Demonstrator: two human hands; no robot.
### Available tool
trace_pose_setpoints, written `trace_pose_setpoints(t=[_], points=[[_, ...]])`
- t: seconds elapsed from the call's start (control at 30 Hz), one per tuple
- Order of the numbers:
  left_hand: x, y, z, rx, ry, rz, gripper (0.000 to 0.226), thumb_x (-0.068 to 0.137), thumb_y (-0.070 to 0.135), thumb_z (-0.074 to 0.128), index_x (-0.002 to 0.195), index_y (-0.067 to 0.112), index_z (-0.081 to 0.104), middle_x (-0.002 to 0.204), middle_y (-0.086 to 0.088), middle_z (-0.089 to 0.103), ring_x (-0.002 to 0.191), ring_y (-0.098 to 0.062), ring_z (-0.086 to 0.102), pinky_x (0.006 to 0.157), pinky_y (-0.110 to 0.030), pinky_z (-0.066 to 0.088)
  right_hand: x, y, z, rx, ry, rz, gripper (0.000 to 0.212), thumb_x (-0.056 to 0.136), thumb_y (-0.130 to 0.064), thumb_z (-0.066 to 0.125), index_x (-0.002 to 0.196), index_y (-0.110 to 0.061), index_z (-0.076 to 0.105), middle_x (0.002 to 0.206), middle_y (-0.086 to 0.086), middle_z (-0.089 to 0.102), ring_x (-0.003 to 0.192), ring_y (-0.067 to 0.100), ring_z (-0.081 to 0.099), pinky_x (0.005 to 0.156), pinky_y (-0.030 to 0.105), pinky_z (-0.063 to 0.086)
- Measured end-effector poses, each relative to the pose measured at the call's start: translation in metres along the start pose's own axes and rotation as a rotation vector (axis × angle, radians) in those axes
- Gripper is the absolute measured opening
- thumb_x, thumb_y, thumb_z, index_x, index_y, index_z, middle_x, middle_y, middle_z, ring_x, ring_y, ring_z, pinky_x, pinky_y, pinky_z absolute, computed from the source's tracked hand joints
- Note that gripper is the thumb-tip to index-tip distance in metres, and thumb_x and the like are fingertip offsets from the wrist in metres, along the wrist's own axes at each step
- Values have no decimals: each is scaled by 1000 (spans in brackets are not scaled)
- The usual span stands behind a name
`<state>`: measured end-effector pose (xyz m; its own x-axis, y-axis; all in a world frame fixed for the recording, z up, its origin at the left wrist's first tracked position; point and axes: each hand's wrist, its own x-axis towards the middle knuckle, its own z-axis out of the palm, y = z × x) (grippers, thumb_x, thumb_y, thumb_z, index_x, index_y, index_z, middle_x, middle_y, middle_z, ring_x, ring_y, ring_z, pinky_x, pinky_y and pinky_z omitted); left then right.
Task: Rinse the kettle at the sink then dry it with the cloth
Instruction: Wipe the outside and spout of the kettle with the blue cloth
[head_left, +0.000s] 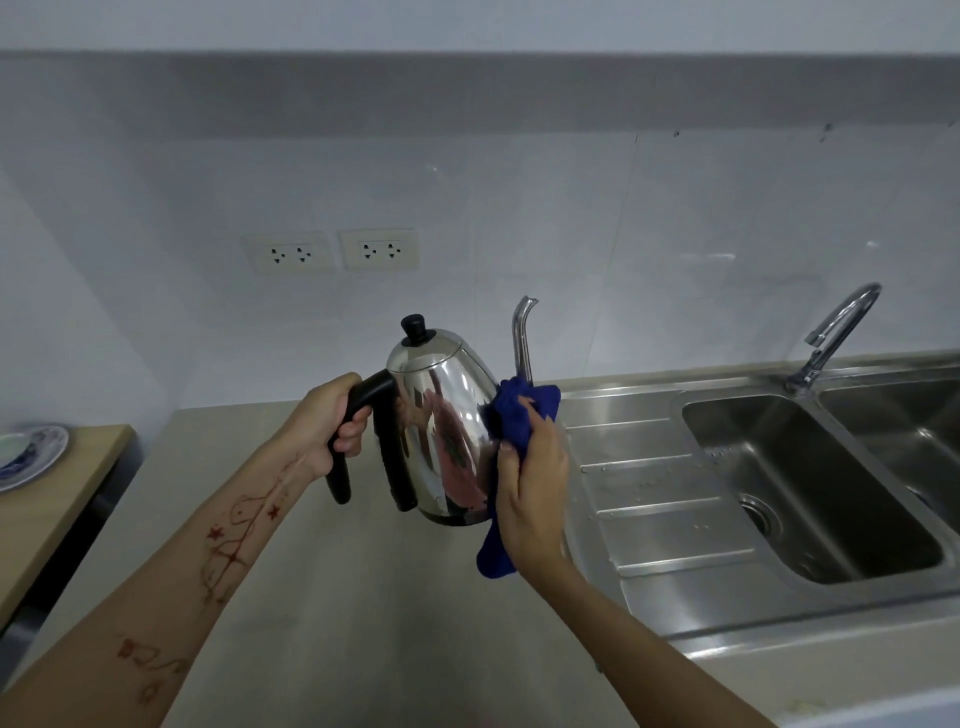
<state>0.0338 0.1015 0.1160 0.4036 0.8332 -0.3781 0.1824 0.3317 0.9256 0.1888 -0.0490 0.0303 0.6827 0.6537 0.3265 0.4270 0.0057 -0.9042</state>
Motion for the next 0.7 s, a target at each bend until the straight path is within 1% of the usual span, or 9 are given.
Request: trace_pose_setpoints(t=[0.1, 0.17, 0.27, 0.4, 0.43, 0.47, 0.53, 0.6, 0.7], points=[[-1, 2, 0, 13, -9, 7, 53, 91, 20, 35, 38, 16, 40, 36, 1, 29, 29, -11, 20, 37, -23, 19, -24, 11, 0, 9, -31, 23, 52, 91, -49, 36, 140, -30, 41, 138, 1, 48, 125, 23, 44, 103, 52, 41], [-3, 0, 1, 29, -27, 7, 53, 91, 20, 35, 39, 16, 40, 36, 0, 29, 30, -12, 20, 38, -24, 19, -24, 17, -5, 61, -38, 53, 51, 92, -52, 36, 137, -29, 42, 132, 0, 50, 118, 24, 50, 99, 54, 44], [-4, -4, 6, -49, -17, 1, 49, 93, 20, 35, 44, 14, 40, 35, 1, 30, 29, -11, 21, 37, -23, 20, 10, 8, -5, 129, 11, 200, 42, 93, -46, 36, 129, -26, 47, 114, -4, 55, 102, 20, 56, 93, 52, 47], [-2, 3, 4, -57, -4, 22, 48, 93, 20, 36, 46, 14, 39, 36, 2, 30, 28, -11, 21, 36, -22, 21, -8, 0, -4, 86, -19, 146, 47, 92, -47, 33, 132, -24, 46, 124, -2, 51, 109, 21, 53, 95, 42, 46], [-2, 3, 3, -42, -18, 23, 48, 92, 20, 35, 45, 14, 39, 36, 1, 30, 29, -11, 21, 36, -22, 21, -12, 1, -6, 103, -32, 144, 43, 92, -46, 34, 128, -26, 47, 121, -1, 52, 108, 22, 54, 93, 41, 47], [-3, 3, 3, -34, -31, 23, 49, 92, 20, 35, 44, 14, 39, 36, 1, 30, 29, -11, 21, 36, -23, 21, -6, 2, -9, 146, -38, 179, 34, 94, -42, 35, 122, -28, 49, 115, -1, 54, 103, 21, 56, 89, 39, 48], [-4, 1, 5, -54, -31, 17, 52, 93, 21, 34, 41, 15, 40, 35, 1, 29, 28, -11, 22, 36, -22, 22, 23, 0, -11, 320, -58, 373, 18, 99, -35, 37, 109, -31, 50, 101, 2, 56, 89, 20, 57, 78, 35, 47], [-4, 1, 5, -84, -12, 25, 52, 93, 21, 35, 41, 15, 40, 35, 2, 29, 28, -11, 22, 35, -22, 22, 41, 1, -15, 423, -100, 540, 17, 101, -35, 36, 104, -26, 51, 93, 4, 54, 83, 18, 54, 77, 35, 44], [-6, 3, 1, -30, -10, 61, 48, 92, 19, 35, 44, 14, 39, 35, 1, 30, 29, -11, 21, 37, -22, 21, 42, 6, -17, 504, -160, 735, 26, 99, -37, 40, 102, -18, 58, 91, 7, 60, 83, 20, 58, 80, 37, 49]])
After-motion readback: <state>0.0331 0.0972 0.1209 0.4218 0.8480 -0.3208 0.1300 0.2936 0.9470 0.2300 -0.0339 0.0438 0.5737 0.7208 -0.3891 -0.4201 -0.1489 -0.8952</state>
